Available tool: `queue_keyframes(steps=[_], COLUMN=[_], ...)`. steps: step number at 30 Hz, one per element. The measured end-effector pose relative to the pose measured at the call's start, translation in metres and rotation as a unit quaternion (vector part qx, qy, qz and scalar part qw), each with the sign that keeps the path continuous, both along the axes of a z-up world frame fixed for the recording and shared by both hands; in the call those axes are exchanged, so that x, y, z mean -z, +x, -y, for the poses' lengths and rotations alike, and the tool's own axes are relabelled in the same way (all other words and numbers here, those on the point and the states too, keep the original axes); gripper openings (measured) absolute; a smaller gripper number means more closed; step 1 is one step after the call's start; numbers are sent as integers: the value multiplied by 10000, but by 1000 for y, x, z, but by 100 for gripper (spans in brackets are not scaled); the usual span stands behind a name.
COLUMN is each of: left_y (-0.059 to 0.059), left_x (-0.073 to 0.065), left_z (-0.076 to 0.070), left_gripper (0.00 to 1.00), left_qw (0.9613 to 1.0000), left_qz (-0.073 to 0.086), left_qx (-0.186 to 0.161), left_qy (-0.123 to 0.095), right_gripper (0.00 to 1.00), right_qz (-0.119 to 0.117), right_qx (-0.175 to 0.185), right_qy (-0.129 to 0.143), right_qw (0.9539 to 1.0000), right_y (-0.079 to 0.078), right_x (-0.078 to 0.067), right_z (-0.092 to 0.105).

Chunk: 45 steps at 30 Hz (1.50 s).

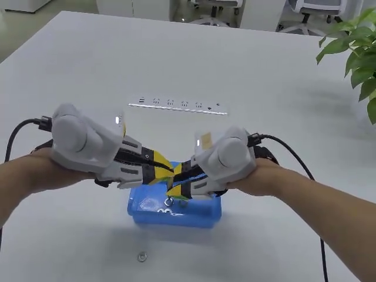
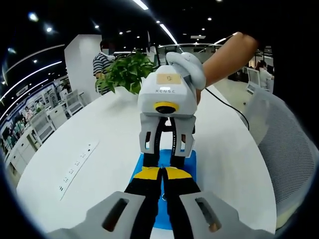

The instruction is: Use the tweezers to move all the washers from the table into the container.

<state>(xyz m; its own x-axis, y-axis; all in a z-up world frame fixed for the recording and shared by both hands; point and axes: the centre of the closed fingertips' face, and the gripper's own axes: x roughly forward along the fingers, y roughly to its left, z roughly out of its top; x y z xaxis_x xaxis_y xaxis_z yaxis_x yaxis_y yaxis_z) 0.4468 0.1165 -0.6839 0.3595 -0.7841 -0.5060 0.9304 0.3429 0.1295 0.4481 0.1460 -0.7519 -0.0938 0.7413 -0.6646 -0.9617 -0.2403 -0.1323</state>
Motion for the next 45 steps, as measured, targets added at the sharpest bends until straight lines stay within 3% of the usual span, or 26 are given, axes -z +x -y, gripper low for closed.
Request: queue_keyframes(steps=[12, 29, 45], left_y=[-10, -31, -54], left_x=[-16, -41, -59], left_z=[3, 0, -8], left_gripper=[6, 6, 6], left_qw=[10000, 9999, 9996], left_qz=[50, 129, 145], left_qx=[73, -23, -217], left_qy=[-8, 4, -89], right_gripper=[28, 42, 57], right_qz=[-43, -172, -336], right_qx=[211, 561, 855], right_qy=[29, 294, 402], right_qw=[9998, 9978, 9950], right_y=[-6, -23, -41], right_x=[-17, -46, -56], right_z=[11, 32, 58])
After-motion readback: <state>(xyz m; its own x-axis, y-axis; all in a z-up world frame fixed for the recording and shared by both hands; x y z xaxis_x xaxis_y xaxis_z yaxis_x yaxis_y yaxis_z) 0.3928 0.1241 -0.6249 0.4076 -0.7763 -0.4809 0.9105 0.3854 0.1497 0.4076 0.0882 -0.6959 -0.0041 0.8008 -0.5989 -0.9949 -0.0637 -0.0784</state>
